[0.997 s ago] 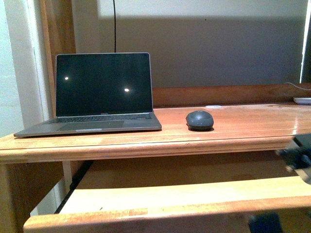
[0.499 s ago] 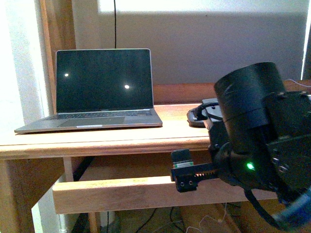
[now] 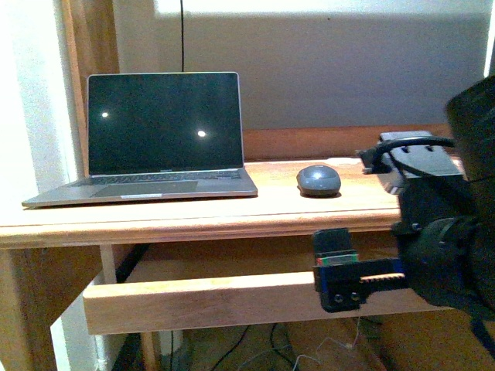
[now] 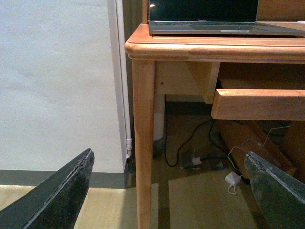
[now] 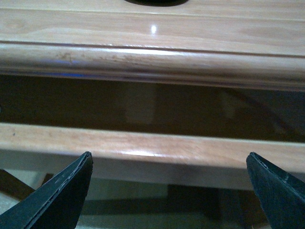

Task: Place mouse

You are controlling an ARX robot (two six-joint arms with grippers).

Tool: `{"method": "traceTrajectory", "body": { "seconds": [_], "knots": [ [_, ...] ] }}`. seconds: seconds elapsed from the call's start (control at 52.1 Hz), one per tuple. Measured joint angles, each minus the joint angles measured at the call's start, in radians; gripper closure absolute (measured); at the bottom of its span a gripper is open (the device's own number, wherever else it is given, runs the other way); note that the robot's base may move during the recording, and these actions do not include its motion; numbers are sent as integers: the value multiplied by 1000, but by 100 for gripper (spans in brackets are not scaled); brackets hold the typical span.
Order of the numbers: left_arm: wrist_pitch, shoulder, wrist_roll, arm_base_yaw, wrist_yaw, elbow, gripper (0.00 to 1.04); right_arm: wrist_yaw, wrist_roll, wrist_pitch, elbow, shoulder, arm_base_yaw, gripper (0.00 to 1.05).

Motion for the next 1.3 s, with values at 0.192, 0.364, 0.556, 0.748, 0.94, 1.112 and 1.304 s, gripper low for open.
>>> {"method": "traceTrajectory", "body": {
  "seconds": [0.192, 0.364, 0.556, 0.748, 0.94, 1.112, 1.304],
  "knots": [
    [0, 0, 0, 0, 0, 0, 8, -1, -12, 19, -71, -16, -10, 7],
    [0, 0, 0, 0, 0, 0, 8, 31, -11, 28, -30, 72, 8, 7],
    [0, 0, 0, 0, 0, 0, 8, 109, 12, 8, 123, 219, 56, 7],
    [0, 0, 0, 0, 0, 0, 8, 169, 16, -45, 271, 337, 84, 7],
    [0, 0, 0, 0, 0, 0, 8, 177, 43, -73, 301, 354, 100, 7],
    [0, 0, 0, 0, 0, 0, 8, 91, 54, -24, 161, 174, 74, 7],
    [0, 0, 0, 0, 0, 0, 8, 52, 129, -155, -197, -325, 24, 7]
  ]
}}
